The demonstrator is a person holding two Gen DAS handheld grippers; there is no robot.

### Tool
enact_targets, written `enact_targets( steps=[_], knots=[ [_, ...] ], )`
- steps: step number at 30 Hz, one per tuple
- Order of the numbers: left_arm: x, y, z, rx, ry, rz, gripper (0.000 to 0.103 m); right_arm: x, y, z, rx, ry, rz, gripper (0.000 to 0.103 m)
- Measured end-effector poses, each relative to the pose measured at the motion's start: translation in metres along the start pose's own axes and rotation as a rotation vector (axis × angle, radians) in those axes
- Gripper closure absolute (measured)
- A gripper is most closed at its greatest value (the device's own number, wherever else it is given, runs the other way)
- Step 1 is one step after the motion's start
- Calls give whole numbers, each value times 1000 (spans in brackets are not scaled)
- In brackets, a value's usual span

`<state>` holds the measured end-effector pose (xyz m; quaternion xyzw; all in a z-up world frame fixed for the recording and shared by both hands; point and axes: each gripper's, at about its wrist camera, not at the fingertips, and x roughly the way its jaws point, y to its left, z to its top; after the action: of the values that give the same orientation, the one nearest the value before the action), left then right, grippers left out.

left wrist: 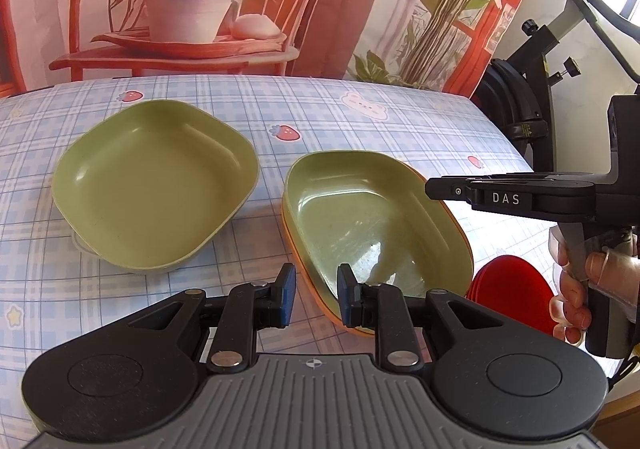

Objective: Organize plates and bowls

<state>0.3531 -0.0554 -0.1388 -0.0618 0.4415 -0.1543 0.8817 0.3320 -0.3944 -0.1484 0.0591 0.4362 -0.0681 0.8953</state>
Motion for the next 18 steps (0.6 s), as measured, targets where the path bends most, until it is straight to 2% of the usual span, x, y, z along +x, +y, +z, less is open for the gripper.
enact_targets(
  steps=[18],
  knots=[
    [8,2,-5,11,-7,-5,79,0,2,1,1,-3,7,91]
  ],
)
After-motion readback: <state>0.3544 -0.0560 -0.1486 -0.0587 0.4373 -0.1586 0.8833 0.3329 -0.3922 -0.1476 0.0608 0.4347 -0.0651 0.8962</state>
